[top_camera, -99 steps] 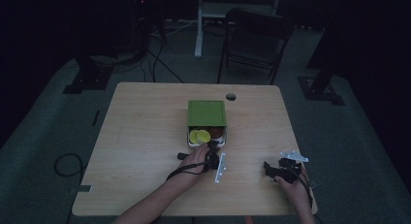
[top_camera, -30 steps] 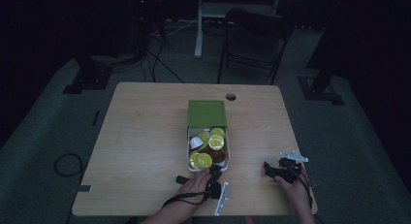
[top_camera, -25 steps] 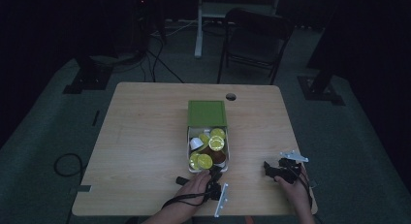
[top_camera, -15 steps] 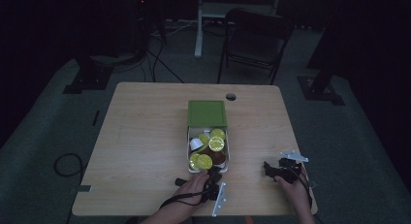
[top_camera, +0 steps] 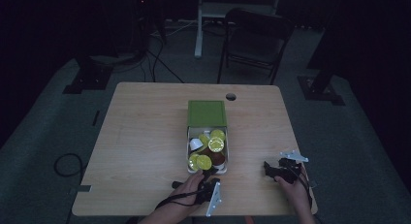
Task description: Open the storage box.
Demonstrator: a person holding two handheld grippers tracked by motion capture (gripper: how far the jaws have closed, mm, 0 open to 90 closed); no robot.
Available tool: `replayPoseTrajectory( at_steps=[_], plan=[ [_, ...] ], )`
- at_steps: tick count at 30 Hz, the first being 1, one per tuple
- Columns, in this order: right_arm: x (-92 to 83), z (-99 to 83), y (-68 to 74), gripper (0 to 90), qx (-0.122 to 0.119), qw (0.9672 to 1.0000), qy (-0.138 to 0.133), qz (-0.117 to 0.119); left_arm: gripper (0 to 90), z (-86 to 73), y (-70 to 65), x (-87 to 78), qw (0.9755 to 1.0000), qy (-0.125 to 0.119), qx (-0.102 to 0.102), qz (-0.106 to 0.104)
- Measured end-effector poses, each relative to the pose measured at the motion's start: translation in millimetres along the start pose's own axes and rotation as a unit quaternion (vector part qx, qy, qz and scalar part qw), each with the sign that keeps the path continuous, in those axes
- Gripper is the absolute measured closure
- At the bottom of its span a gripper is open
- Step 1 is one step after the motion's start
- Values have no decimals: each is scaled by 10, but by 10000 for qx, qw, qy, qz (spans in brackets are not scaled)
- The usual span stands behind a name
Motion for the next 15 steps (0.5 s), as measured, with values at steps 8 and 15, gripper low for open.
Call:
replayPoseTrajectory(
  at_steps=[8,15],
  plan=[
    [0,0,0,116,-1,10000,-1,0,497,-6,-3,-69,9996,-88,-213,-136],
    [0,0,0,116,0,10000,-1,0,495,-15,-13,-161,9988,-195,-404,-209]
  ],
)
Point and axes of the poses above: each handheld gripper's, and its own axes: x roughly forward along the jaws, z roughly out of its top, y roughly to its left, the point moved 1 cm from there along x, roughly forward along the jaws, and after that the axes turned 5 degrees about -z, right-handed, at the moved point
